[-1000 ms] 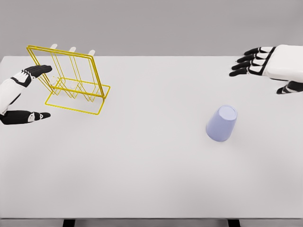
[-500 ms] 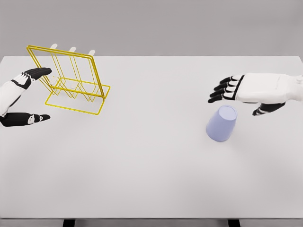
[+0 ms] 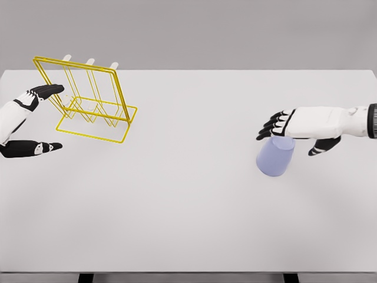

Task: Place the cup on the cup holder with both arms

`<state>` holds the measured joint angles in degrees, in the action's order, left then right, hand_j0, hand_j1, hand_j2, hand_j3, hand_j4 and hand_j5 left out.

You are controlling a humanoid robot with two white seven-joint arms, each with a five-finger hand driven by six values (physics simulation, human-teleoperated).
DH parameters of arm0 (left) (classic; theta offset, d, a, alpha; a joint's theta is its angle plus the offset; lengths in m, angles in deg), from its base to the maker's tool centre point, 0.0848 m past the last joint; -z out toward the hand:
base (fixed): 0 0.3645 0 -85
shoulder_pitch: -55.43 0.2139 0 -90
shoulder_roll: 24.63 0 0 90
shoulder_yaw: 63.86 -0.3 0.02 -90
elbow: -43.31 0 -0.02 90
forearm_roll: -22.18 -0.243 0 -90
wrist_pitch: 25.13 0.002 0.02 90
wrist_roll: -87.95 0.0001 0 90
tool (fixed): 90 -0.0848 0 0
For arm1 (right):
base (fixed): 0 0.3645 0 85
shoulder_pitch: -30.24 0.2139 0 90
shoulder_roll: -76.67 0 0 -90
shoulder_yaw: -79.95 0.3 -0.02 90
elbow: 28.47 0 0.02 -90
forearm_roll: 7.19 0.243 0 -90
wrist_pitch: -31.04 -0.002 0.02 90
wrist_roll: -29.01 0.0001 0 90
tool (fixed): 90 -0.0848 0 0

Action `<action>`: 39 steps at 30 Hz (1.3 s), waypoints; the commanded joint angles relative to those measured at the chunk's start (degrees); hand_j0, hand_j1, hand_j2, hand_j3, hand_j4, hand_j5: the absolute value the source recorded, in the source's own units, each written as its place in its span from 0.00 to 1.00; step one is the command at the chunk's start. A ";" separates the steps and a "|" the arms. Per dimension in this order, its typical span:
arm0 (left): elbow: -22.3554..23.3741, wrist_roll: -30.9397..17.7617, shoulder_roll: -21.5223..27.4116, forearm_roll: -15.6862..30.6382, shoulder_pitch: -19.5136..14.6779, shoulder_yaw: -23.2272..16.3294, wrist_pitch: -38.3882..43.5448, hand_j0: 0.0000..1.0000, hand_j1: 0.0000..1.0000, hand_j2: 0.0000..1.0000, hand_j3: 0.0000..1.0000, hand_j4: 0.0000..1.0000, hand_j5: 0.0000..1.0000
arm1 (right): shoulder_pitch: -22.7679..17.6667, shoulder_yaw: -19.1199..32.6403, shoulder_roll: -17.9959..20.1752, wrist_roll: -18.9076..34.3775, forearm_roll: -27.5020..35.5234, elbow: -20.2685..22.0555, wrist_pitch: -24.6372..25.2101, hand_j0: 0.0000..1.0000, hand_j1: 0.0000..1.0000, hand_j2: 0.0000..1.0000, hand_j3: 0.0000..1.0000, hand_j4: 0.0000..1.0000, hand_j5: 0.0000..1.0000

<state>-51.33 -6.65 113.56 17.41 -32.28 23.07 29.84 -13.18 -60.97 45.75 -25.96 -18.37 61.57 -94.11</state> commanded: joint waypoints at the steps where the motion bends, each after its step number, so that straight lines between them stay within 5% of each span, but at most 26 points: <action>1: -0.02 0.03 0.07 0.38 0.00 -0.01 0.03 1.00 1.00 1.00 1.00 1.00 1.00 | 0.00 -0.32 -0.81 -0.02 0.11 -0.83 0.15 1.00 1.00 1.00 1.00 1.00 1.00; 17: -0.02 0.03 -0.02 0.38 0.00 -0.01 0.03 1.00 1.00 1.00 1.00 1.00 1.00 | 0.26 -2.34 -1.61 -0.02 -1.13 -1.71 0.15 0.99 0.99 0.99 0.99 0.99 0.99; 20: 0.07 0.03 -0.02 0.38 0.09 0.08 0.03 1.00 1.00 1.00 1.00 1.00 1.00 | 0.53 -2.34 -2.05 -0.02 -1.13 -1.88 0.15 0.93 0.93 0.93 0.93 0.93 0.93; 23: 0.25 0.03 -0.02 0.37 0.09 -0.01 0.03 1.00 1.00 1.00 1.00 1.00 1.00 | 0.53 -2.34 -2.22 -0.02 -1.04 -1.88 0.15 0.74 0.74 0.74 0.74 0.74 0.74; 28: 0.25 0.03 -0.02 0.38 0.09 0.08 0.03 1.00 1.00 1.00 1.00 1.00 1.00 | 0.53 -2.34 -2.22 -0.02 -1.04 -1.80 0.15 0.58 0.58 0.58 0.58 0.58 0.58; 39: 0.25 0.03 -0.37 0.29 0.09 0.08 0.03 1.00 1.00 1.00 1.00 1.00 1.00 | 2.99 -1.38 -3.98 -0.02 -0.95 -2.06 0.15 0.57 0.57 0.57 0.57 0.57 0.57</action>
<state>-51.07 -6.65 113.18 17.40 -32.20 23.14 29.84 -9.84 -62.61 42.70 -25.95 -19.67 59.61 -94.12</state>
